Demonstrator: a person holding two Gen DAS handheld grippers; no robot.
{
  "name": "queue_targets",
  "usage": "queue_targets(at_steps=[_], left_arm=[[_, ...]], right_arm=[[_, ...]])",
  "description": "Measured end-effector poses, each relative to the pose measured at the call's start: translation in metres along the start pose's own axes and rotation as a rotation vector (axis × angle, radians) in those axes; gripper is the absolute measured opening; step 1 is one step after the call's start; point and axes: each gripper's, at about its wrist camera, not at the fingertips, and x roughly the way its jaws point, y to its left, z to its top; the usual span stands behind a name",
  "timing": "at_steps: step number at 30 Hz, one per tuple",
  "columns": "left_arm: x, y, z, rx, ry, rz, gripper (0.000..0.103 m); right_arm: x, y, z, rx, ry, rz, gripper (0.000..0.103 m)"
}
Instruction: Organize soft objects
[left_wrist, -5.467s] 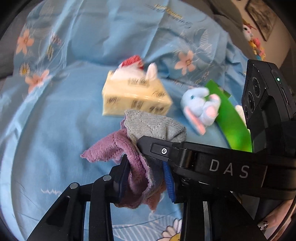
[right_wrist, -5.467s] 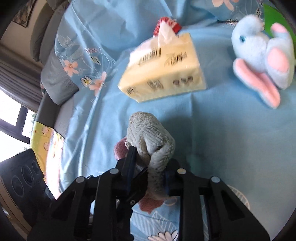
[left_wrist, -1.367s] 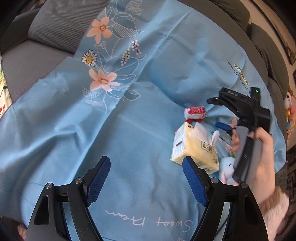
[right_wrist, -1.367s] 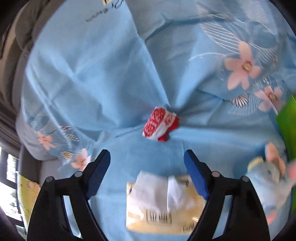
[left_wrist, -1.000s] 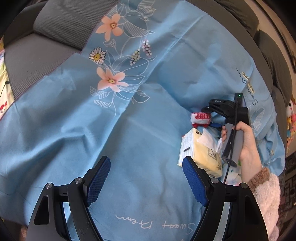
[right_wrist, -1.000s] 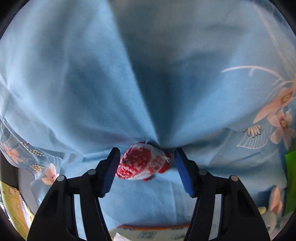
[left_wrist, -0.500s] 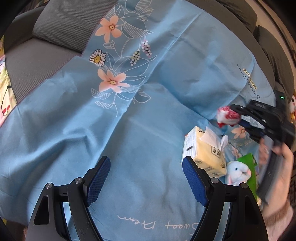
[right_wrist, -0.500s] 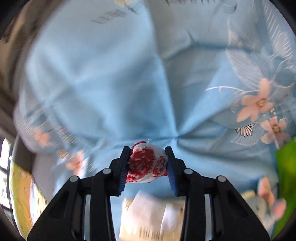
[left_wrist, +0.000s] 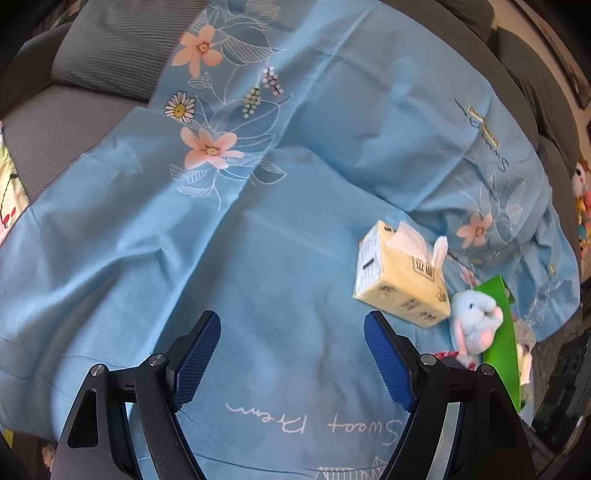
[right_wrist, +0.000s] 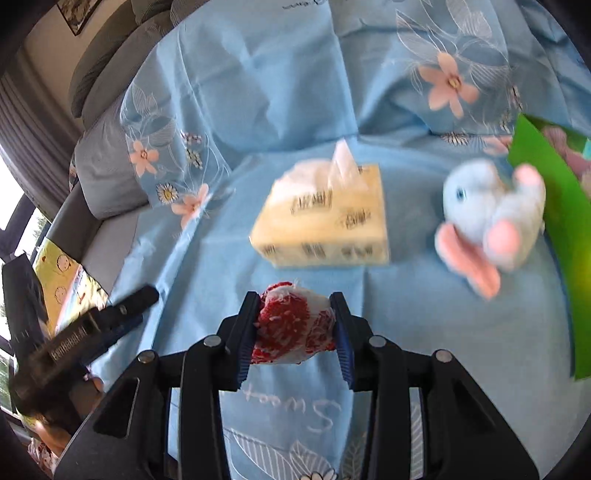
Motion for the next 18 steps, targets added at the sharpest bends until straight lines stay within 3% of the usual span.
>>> queue_targets(at_steps=[8,14,17,18], left_arm=[[0.005,-0.012,-0.025,0.058,0.057,-0.042,0.081],[0.009,-0.025,-0.046,0.125,0.094,-0.097,0.081],[0.013,-0.033,-0.056,0.163,0.119,-0.107,0.081],[0.014,-0.036,-0.059,0.171,0.125,-0.11,0.081]], right_arm=[[0.001,-0.012,-0.035,-0.054,-0.04,-0.065,0.042],[-0.014,-0.015,-0.044,-0.108,-0.011,-0.096,0.042],[-0.025,-0.019,-0.048,-0.114,-0.012,-0.097,0.075],[-0.03,-0.021,-0.049,-0.102,-0.028,-0.086,0.078]])
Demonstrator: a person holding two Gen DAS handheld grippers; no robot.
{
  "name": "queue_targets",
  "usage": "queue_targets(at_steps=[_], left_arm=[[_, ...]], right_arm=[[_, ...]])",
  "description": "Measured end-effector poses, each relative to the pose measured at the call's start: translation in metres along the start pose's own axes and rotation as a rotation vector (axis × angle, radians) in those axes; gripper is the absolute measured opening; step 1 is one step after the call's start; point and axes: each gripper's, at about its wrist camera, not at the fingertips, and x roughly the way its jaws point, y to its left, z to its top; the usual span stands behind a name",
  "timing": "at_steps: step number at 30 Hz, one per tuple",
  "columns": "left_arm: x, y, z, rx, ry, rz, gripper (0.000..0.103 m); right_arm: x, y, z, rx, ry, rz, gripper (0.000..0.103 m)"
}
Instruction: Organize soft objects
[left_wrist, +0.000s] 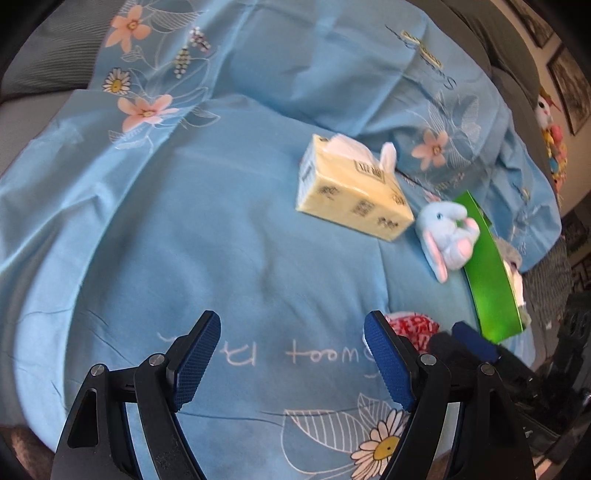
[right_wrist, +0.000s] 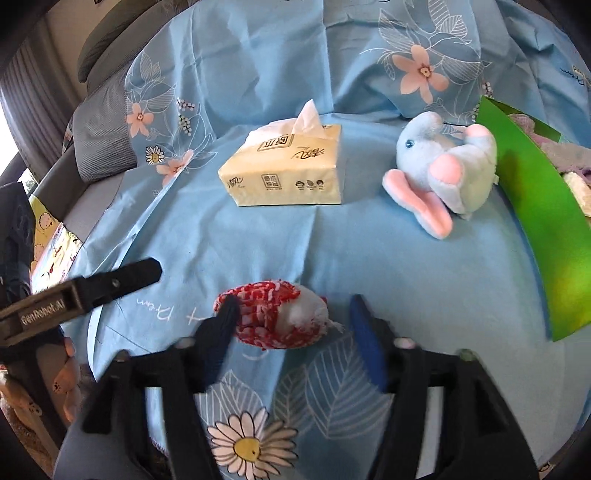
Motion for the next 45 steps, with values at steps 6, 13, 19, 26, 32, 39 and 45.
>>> queue_targets(at_steps=[6,13,19,26,32,39,45], left_arm=[[0.009,-0.013,-0.009,0.014,0.049,-0.067,0.081],[0.02,-0.031,-0.025,0.064,0.101,-0.082,0.081],[0.028,-0.043,-0.032,0.098,0.116,-0.099,0.081],[0.032,-0.052,-0.035,0.132,0.096,-0.094,0.081],[0.035,-0.059,-0.037,0.168,0.082,-0.134,0.065],[0.027,-0.069,-0.037,0.219,0.038,-0.156,0.052],[0.01,-0.077,-0.032,0.237,-0.03,-0.165,0.052]], right_arm=[[-0.014,-0.011,-0.002,0.077,0.003,0.045,0.076],[-0.002,-0.018,-0.007,0.181,0.093,0.114,0.077],[0.005,-0.022,-0.007,0.214,0.113,0.137,0.077],[0.018,-0.016,-0.008,0.197,0.146,0.147,0.069],[0.031,-0.017,-0.008,0.203,0.182,0.147,0.055],[0.029,-0.017,-0.008,0.199,0.174,0.159,0.052],[0.009,-0.01,-0.001,0.184,0.11,0.168,0.052]])
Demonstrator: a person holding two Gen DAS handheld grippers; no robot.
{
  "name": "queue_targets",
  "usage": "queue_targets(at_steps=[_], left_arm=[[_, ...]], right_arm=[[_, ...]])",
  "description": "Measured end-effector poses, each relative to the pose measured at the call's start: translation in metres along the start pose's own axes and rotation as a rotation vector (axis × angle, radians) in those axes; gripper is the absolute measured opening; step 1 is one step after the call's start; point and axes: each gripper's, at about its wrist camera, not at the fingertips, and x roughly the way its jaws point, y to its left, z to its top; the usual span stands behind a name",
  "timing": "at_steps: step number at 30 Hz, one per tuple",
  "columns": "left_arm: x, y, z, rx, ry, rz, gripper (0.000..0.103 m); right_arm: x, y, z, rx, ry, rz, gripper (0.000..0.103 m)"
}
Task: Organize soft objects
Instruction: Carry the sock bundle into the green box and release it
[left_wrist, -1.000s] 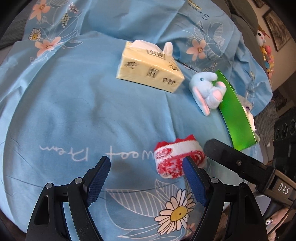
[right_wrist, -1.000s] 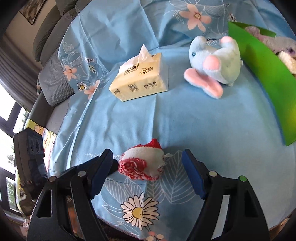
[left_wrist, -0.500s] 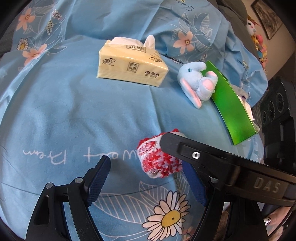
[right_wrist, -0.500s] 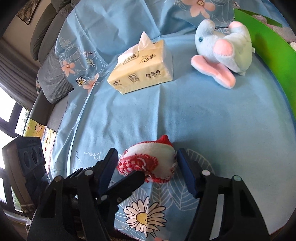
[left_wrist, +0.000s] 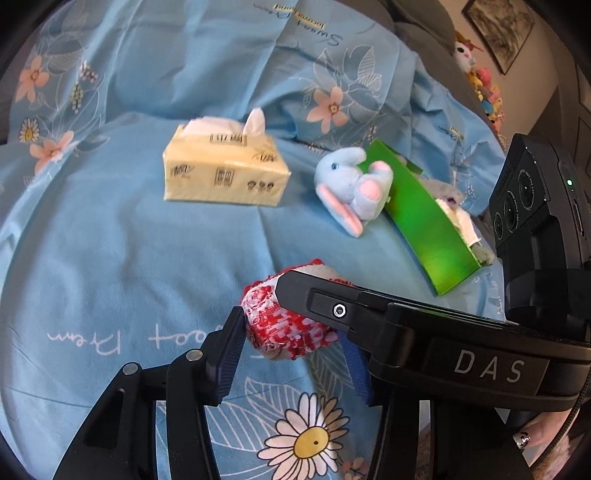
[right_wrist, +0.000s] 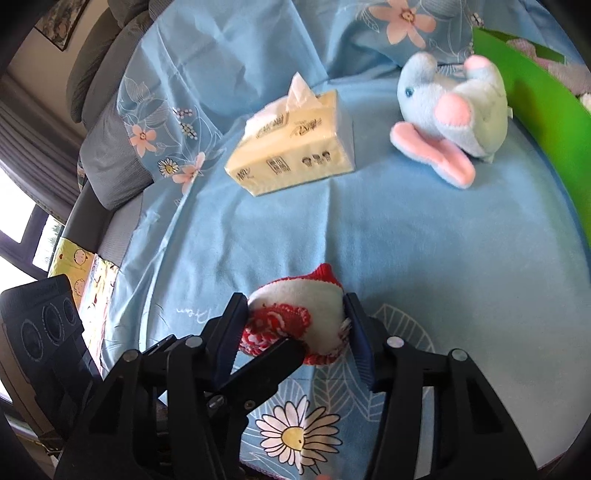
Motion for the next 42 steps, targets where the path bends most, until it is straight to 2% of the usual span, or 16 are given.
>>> queue_targets(at_steps=[4,12,19,26,30,36,38,42], left_arm=[[-0.012,-0.011,0.009,0.03,-0.054,0.008,0.052],[-0.032,-0.05,0.035,0.125,-0.177,-0.016,0.052],[-0.028,-0.098,0.059,0.246,-0.229,-0.069,0.052],[0.006,-0.153,0.074,0.315,-0.198,-0.157,0.052],[0.03,-0.183,0.079,0.343,-0.171,-0.182,0.052],[0.063,-0.217,0.087,0.373,-0.121,-0.256,0.052],[0.076,-0.226,0.088,0.383,-0.09,-0.275,0.052],[0.105,-0.236,0.088,0.38,-0.013,-0.295,0.052]], right_arm=[[-0.014,0.009,0.005,-0.018,-0.049,-0.001,0.052],[-0.063,0.011,0.019,-0.003,-0.206,0.009,0.052],[-0.109,-0.009,0.033,0.035,-0.338,0.001,0.052],[-0.149,-0.058,0.04,0.126,-0.434,-0.059,0.052],[-0.168,-0.089,0.042,0.183,-0.487,-0.099,0.052],[-0.186,-0.137,0.043,0.296,-0.551,-0.099,0.052],[-0.19,-0.155,0.041,0.337,-0.567,-0.092,0.052],[-0.188,-0.179,0.041,0.399,-0.556,-0.129,0.051]])
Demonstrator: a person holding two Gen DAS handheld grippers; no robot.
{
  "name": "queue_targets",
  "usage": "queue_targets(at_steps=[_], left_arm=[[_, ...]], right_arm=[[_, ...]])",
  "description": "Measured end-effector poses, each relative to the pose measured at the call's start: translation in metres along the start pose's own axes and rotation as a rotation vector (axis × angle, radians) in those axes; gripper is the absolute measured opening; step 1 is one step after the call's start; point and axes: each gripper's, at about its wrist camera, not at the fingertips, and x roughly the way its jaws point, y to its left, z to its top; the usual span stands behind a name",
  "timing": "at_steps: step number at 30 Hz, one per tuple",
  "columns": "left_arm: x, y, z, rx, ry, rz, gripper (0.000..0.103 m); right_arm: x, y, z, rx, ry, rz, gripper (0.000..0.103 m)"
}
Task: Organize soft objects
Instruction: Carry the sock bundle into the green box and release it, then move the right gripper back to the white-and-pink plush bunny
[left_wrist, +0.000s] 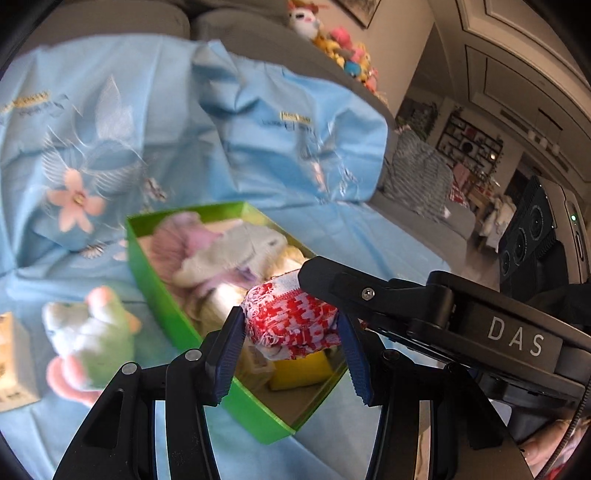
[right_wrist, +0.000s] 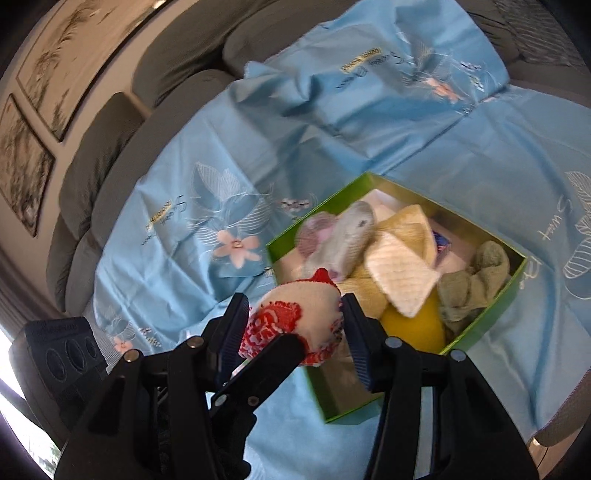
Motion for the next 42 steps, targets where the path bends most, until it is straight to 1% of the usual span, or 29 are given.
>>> queue_targets(at_steps=[7,10,13,16,19,22,23,24,25,26,27,29,32,36,38,40,42], left_arm=[[0.032,-0.003,-0.004,-0.005,0.081,0.032,0.052],[0.039,-0.001,-0.008,-0.007,0.111,0.052,0.052],[0.043,0.0,-0.01,-0.022,0.128,0.053,0.052],[0.045,0.002,-0.01,-0.055,0.139,0.063,0.052],[0.041,0.004,-0.011,-0.067,0.136,0.055,0.052],[0.031,0.005,-0.01,-0.073,0.118,0.053,0.052],[0.026,0.006,-0.01,-0.078,0.113,0.053,0.054],[0.023,0.007,-0.008,-0.084,0.11,0.051,0.061],[0.016,0.009,-0.009,-0.094,0.104,0.043,0.064],[0.012,0.01,-0.008,-0.101,0.101,0.034,0.068],[0.006,0.012,-0.009,-0.111,0.094,0.023,0.07],[-0.007,0.017,-0.01,-0.131,0.079,0.02,0.071],[-0.031,0.025,-0.013,-0.154,0.046,0.057,0.074],[-0.069,0.043,-0.024,-0.177,0.005,0.109,0.076],[-0.09,0.055,-0.032,-0.199,-0.019,0.184,0.076],[-0.113,0.069,-0.042,-0.228,-0.046,0.283,0.076],[-0.131,0.083,-0.052,-0.249,-0.05,0.309,0.076]], right_arm=[[0.018,-0.03,0.005,0.064,0.042,-0.075,0.048],[0.024,-0.037,0.004,0.073,0.059,-0.118,0.048],[0.028,-0.041,0.004,0.082,0.068,-0.149,0.047],[0.029,-0.045,0.004,0.102,0.071,-0.145,0.048],[0.027,-0.045,0.005,0.101,0.064,-0.129,0.048],[0.023,-0.042,0.005,0.085,0.043,-0.161,0.049],[0.021,-0.042,0.006,0.082,0.031,-0.17,0.051],[0.02,-0.042,0.006,0.084,0.021,-0.17,0.056],[0.017,-0.041,0.006,0.086,0.007,-0.167,0.061],[0.015,-0.04,0.006,0.082,-0.001,-0.164,0.071],[0.013,-0.038,0.006,0.074,-0.008,-0.162,0.078],[0.008,-0.032,0.006,0.05,-0.031,-0.16,0.085],[0.005,-0.021,0.004,0.003,-0.05,-0.166,0.09],[0.007,-0.008,-0.001,-0.03,-0.046,-0.159,0.091],[0.008,0.0,-0.005,-0.047,-0.043,-0.165,0.091],[0.011,0.009,-0.009,-0.072,-0.038,-0.169,0.091],[0.016,0.018,-0.015,-0.098,-0.018,-0.147,0.091]])
